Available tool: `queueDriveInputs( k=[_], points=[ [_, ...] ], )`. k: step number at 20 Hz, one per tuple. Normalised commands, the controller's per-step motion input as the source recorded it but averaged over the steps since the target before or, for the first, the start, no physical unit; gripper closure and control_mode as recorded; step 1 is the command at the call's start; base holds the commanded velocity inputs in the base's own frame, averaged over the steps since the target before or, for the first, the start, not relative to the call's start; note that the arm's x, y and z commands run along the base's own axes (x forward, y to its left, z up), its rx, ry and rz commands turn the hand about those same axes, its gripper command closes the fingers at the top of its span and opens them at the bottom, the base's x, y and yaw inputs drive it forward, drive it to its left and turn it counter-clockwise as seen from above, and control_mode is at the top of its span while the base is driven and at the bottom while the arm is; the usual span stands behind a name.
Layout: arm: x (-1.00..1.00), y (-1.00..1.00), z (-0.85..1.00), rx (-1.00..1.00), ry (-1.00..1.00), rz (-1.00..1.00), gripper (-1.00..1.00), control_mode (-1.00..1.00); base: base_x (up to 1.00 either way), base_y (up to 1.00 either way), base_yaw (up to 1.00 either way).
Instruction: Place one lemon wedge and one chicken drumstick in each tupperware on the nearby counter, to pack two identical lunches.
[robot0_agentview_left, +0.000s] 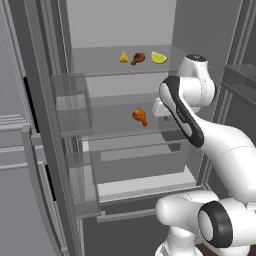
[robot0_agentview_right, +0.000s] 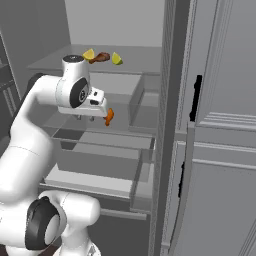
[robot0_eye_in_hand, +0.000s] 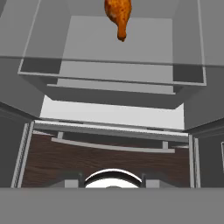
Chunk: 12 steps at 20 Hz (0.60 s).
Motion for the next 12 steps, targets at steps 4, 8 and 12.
queueDriveInputs(
  k=[4,8,12],
  points=[
    [0.01,0.00,0.00,0.00,0.00,0.00,-1.00,-1.00,0.00,0.00,0.00],
    [-0.04,0.00,0.08,0.00,-0.15,0.00,-1.00,-1.00,0.00,0.00,0.00],
    [0.28,0.01,-0.10,0.00,-0.06,0.00,-1.00,-1.00,0.00,0.00,0.00]
  ],
)
